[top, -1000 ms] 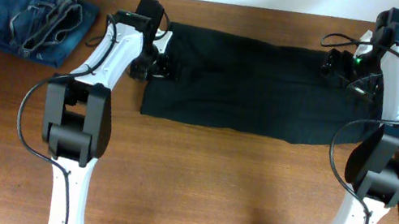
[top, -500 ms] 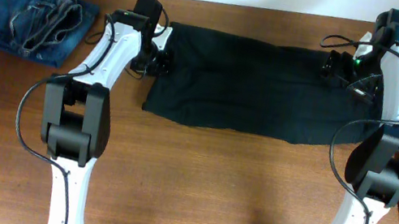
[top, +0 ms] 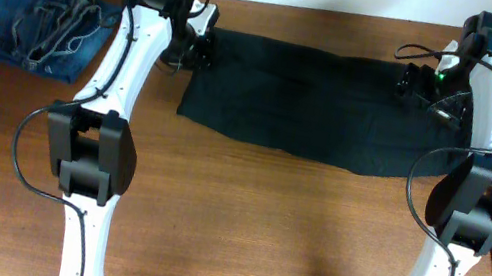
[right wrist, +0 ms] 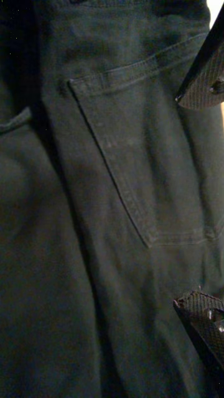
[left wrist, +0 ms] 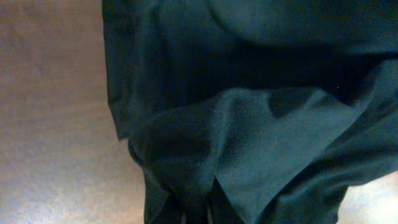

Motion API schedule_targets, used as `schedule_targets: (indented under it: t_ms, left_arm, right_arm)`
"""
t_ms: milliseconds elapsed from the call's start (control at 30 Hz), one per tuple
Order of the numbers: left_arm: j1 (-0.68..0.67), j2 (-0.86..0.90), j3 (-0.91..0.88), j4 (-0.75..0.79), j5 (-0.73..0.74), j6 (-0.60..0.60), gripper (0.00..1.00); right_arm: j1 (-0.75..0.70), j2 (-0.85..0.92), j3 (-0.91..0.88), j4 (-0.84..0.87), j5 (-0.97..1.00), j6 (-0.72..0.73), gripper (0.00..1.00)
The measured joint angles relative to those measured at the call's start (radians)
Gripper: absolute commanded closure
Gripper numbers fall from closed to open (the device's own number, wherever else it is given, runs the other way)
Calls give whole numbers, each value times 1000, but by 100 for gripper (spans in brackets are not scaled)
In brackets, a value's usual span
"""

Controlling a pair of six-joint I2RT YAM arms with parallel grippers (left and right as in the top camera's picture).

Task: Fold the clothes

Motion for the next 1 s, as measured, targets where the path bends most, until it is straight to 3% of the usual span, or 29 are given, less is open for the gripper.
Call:
schedule_targets:
  t_ms: [167, 500, 1000]
  left_arm:
    - [0, 0, 1, 113, 0, 0, 99]
    - [-6, 0, 2, 298, 6, 0, 98]
    - [-6, 0, 2, 474, -74, 8, 93]
  right_arm:
    - [0, -2, -13, -5, 8, -4, 1]
    - [0, -9, -224, 83, 16, -3, 1]
    - [0, -9, -225, 75, 15, 28, 1]
